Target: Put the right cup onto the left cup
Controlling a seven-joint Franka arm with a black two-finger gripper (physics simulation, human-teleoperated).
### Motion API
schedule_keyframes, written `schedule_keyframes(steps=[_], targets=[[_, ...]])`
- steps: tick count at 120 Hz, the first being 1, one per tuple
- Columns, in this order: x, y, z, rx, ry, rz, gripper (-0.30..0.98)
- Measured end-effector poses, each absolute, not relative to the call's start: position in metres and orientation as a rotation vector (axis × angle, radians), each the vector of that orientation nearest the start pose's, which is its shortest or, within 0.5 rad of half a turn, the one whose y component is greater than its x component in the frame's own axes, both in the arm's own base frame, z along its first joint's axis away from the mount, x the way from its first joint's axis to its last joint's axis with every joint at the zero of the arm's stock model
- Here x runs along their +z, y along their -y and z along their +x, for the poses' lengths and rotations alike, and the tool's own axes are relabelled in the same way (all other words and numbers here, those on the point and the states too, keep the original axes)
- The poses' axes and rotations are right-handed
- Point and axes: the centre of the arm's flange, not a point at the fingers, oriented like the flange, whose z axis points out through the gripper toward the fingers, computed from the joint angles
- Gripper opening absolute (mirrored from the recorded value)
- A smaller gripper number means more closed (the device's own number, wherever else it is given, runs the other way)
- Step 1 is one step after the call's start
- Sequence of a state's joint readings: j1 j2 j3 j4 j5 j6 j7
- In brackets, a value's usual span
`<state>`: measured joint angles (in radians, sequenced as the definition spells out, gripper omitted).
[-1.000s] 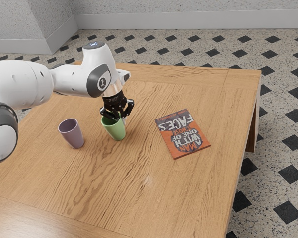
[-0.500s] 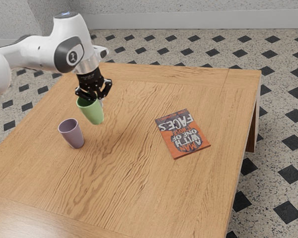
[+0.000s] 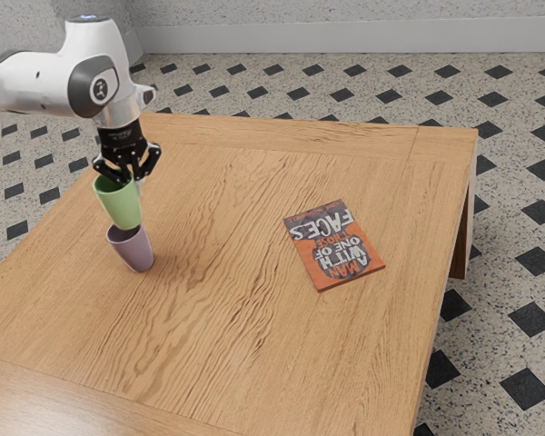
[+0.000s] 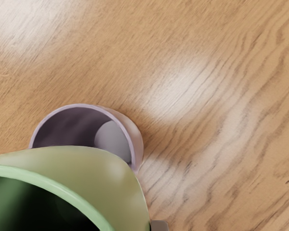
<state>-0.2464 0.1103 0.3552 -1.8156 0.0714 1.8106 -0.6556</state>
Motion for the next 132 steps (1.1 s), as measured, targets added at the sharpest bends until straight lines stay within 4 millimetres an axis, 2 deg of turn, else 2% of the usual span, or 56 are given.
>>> schedule_keyframes(steps=[23,72,132], targets=[[0.462,-0.084,0.577,0.134,1.152,-2.777,-0.1],[0.447,-0.085,0.583,0.14,1.169,-2.774,-0.1],[0.435,-0.093,0.579,0.147,1.221,-2.783,-0.1]])
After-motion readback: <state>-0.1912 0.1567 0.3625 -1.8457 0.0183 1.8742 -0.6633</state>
